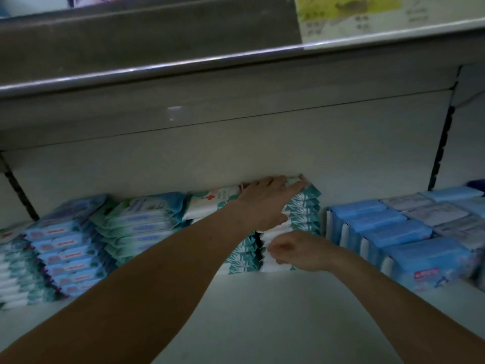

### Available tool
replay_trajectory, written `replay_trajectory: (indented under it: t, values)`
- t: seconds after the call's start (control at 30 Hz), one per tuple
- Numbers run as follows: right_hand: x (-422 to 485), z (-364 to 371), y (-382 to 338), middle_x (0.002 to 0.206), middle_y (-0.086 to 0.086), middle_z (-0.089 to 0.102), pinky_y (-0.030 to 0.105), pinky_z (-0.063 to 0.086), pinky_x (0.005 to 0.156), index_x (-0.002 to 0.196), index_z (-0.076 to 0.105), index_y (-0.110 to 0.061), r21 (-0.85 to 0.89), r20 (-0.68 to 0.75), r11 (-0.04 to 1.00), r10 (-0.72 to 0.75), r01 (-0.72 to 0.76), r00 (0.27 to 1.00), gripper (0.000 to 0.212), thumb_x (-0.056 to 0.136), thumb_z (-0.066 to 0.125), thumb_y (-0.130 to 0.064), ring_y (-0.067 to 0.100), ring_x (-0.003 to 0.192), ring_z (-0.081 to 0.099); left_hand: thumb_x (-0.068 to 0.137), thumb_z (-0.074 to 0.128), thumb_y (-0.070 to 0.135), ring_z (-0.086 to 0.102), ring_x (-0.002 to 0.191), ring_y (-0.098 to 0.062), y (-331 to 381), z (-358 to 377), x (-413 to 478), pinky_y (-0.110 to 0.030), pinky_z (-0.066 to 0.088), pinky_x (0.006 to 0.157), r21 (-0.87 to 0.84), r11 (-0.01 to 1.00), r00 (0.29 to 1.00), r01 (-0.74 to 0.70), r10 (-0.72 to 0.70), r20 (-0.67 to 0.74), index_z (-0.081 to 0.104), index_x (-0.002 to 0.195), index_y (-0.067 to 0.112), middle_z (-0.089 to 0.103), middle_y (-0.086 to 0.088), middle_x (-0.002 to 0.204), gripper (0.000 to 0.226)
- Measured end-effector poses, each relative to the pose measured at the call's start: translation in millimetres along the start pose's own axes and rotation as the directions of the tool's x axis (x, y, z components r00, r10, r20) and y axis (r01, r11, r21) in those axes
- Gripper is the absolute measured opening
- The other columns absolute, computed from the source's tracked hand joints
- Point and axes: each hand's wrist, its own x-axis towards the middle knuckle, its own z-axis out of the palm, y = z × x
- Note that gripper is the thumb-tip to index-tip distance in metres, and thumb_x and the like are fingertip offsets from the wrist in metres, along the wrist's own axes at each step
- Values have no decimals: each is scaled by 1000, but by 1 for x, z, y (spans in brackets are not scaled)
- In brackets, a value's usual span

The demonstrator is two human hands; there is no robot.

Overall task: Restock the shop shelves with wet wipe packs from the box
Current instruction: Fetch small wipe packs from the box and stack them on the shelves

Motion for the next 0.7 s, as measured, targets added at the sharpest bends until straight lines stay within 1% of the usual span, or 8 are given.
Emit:
replay_trajectory:
  t: [0.1, 0.2, 0.23, 0.3, 0.37, 0.4, 0.5, 0.7]
  values:
    - [-27, -4, 27, 80, 12, 65, 30, 44, 69, 76, 65, -4, 111, -312, 989, 133, -102, 941, 26, 93, 52, -20, 23, 75, 59, 95, 54, 43, 13, 146, -28, 2, -4, 2, -47, 19, 117, -16, 1000, 1000, 2, -2, 7, -6, 154, 28, 7, -11, 161, 86]
    - [-25, -8, 47, 97, 18, 61, 37, 43, 83, 97, 64, -1, 357, -502, 907, 386, -221, 773, 32, 99, 45, -26, 29, 89, 55, 93, 55, 50, 2, 148, -27, 16, -11, 14, -51, 8, 119, -12, 1000, 1000, -17, 17, -9, -6, 154, 26, -2, -10, 162, 89]
    - [-19, -9, 48, 114, 18, 60, 39, 43, 94, 114, 61, 0, 515, -455, 829, 482, -219, 749, 45, 99, 44, -39, 31, 103, 56, 92, 54, 52, 1, 148, -28, 24, -12, 20, -53, 6, 118, -7, 1000, 1000, -28, 27, -10, -5, 154, 26, -2, -10, 162, 90]
    - [0, -6, 53, 134, 14, 55, 43, 39, 105, 133, 52, -8, 860, -222, 492, 602, -138, 767, 79, 84, 46, -70, 32, 117, 54, 92, 51, 56, 2, 148, -29, 39, -12, 32, -59, 6, 116, 6, 1000, 1000, -17, 17, 7, -4, 155, 27, 0, -10, 162, 89]
    - [16, -7, 60, 118, 15, 64, 44, 46, 98, 120, 60, -11, 988, -62, 151, 543, -25, 837, 71, 81, 50, -70, 30, 107, 61, 91, 51, 56, 10, 146, -31, 47, -7, 42, -62, 13, 113, 30, 999, 999, 26, -27, 28, 4, 155, 27, 8, -11, 160, 84]
    - [19, -10, 58, 109, 15, 68, 42, 48, 93, 112, 63, -12, 998, -19, 64, 493, -14, 870, 62, 86, 49, -66, 29, 103, 63, 91, 52, 54, 15, 144, -32, 48, -4, 45, -62, 18, 111, 42, 998, 999, 36, -38, 34, 11, 154, 26, 14, -12, 158, 80]
    - [17, -15, 44, 111, 17, 69, 44, 47, 93, 113, 64, -11, 998, 9, 61, 367, -33, 930, 65, 89, 41, -67, 32, 108, 63, 92, 52, 49, 25, 139, -32, 44, 1, 46, -59, 27, 107, 42, 999, 999, 11, -12, 30, 26, 149, 22, 26, -12, 153, 68]
    - [19, -12, 22, 98, 16, 73, 40, 49, 90, 98, 71, -9, 988, -13, 154, 294, -34, 956, 60, 94, 39, -60, 30, 95, 65, 92, 54, 46, 28, 138, -29, 27, 6, 42, -52, 30, 107, 16, 999, 999, -32, 31, 35, 26, 149, 21, 28, -9, 153, 68]
